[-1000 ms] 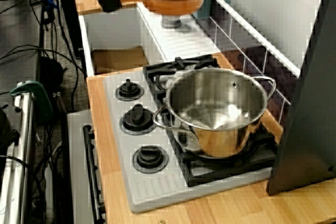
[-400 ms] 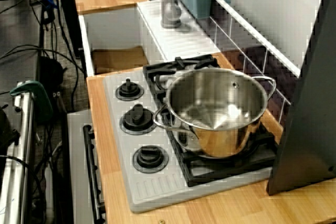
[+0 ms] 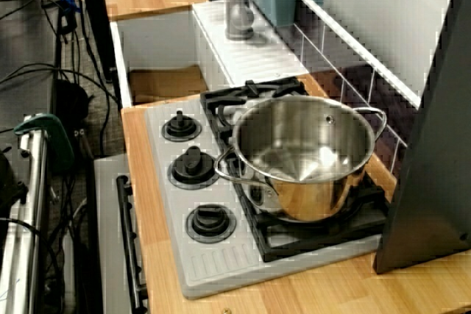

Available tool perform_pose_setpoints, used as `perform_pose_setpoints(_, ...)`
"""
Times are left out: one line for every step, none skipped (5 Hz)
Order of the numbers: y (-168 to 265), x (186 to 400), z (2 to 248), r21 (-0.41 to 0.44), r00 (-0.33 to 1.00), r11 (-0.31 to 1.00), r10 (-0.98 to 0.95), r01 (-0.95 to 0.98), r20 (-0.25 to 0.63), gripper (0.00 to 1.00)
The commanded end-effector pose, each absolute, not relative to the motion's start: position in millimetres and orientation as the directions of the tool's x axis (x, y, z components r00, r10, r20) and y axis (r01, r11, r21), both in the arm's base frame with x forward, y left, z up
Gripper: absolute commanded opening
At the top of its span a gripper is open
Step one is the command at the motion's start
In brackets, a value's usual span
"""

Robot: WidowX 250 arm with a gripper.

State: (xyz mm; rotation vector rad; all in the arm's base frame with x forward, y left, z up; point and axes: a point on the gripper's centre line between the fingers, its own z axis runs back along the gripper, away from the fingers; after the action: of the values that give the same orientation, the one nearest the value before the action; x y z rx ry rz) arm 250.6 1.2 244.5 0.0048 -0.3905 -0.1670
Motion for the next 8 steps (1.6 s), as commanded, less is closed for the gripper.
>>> perform_pose_setpoints(2.1, 268.7, 238.7, 0.063, 0.912, 0.987, -0.161, 0.148, 0.377, 0.00)
perform_pose_setpoints(3.1, 274.5, 211.3, 0.088, 0.929, 0.986, -0.164, 0.142, 0.333, 0.00)
perform_pose_setpoints(-0.2, 267.9, 190.2, 0.117, 0.930, 0.982, -0.181, 0.151, 0.319, 0.00)
perform_pose_setpoints(-13.7, 259.1, 186.3, 0.148, 0.914, 0.971, -0.227, 0.187, 0.335, 0.00)
perform_pose_setpoints(-17.5, 252.3, 174.2, 0.162, 0.914, 0.966, -0.246, 0.202, 0.323, 0.00)
perform_pose_setpoints(-14.3, 249.6, 166.8, 0.169, 0.918, 0.967, -0.238, 0.192, 0.317, 0.00)
perform_pose_setpoints(-8.5, 254.9, 164.7, 0.154, 0.926, 0.972, -0.217, 0.177, 0.309, 0.00)
perform_pose_setpoints(-3.7, 264.7, 164.9, 0.156, 0.929, 0.975, -0.203, 0.162, 0.310, 0.00)
